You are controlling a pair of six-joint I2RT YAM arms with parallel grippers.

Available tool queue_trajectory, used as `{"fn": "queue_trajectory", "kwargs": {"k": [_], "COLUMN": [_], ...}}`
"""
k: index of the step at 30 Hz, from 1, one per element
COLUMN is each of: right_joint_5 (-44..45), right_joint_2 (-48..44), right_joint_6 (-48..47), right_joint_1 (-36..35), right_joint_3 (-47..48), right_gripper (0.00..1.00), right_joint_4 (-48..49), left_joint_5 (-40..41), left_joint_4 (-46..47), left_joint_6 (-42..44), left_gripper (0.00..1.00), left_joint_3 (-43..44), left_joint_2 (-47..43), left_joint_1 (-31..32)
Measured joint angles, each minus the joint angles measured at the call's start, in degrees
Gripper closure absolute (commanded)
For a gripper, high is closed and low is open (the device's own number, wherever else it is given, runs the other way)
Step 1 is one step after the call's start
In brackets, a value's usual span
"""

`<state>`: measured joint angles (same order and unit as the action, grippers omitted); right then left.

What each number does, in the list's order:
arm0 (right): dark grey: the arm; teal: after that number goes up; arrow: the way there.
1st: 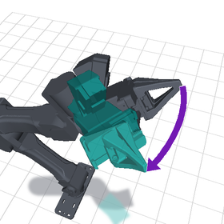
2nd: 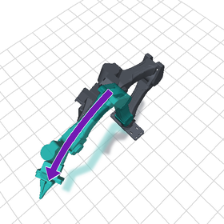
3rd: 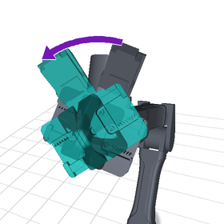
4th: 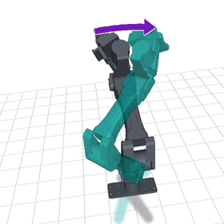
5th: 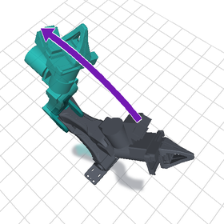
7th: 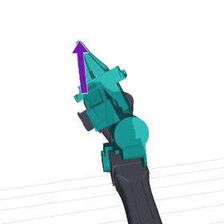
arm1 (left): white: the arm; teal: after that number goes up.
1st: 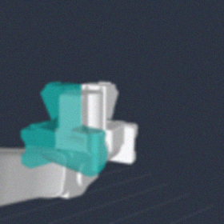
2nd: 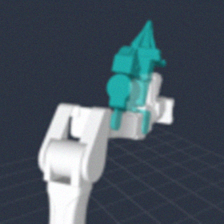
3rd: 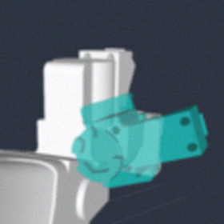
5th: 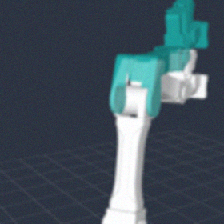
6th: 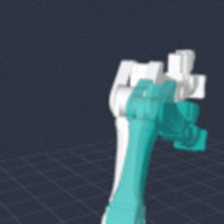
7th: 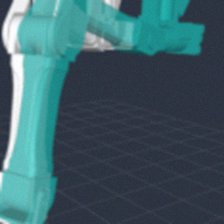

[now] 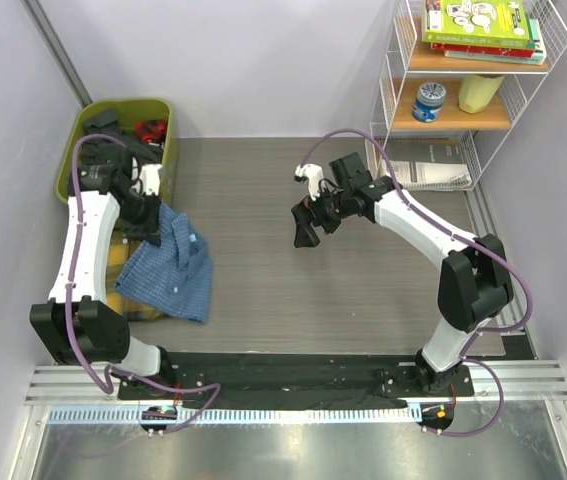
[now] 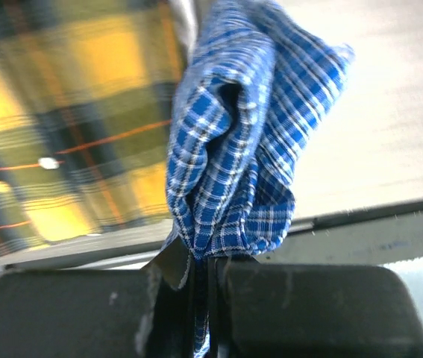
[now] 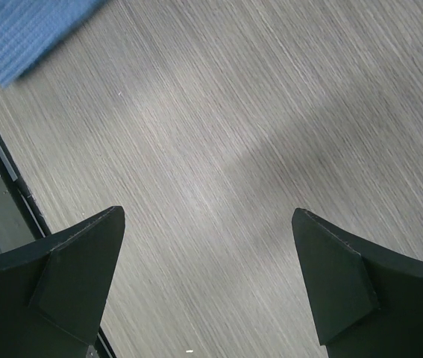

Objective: Fold and stack the long sleeve shirts
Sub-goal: Neatly place the folded shirt to the corner

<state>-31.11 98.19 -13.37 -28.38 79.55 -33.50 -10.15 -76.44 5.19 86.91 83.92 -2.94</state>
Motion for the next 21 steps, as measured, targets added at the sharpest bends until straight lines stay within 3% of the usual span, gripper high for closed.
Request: {"fn": "queue_trajectory", "kwargs": {"k": [9,21], "right_joint_5": [0.9,1.6], "right_joint_2": [-0.5,-0.5], "right_joint_6": [0.3,0.3], "right_joint_1": [0.0,0.0], "right_joint_3": [-1.6,-1.7], "right_gripper": [0.00,0.00], "right_joint_4": [-0.6,-1.6], "left_joint_5": [3.5,4.2], "left_joint_4": [-0.4,-1.1], "left_joint_6": [1.4,4.3], "left_gripper": [1.00,1.00], "left_joint_3": [8.2,10.8], "left_joint_2": [-0.7,-2.3], "left_joint_1": [-1.3,-1.3]}}
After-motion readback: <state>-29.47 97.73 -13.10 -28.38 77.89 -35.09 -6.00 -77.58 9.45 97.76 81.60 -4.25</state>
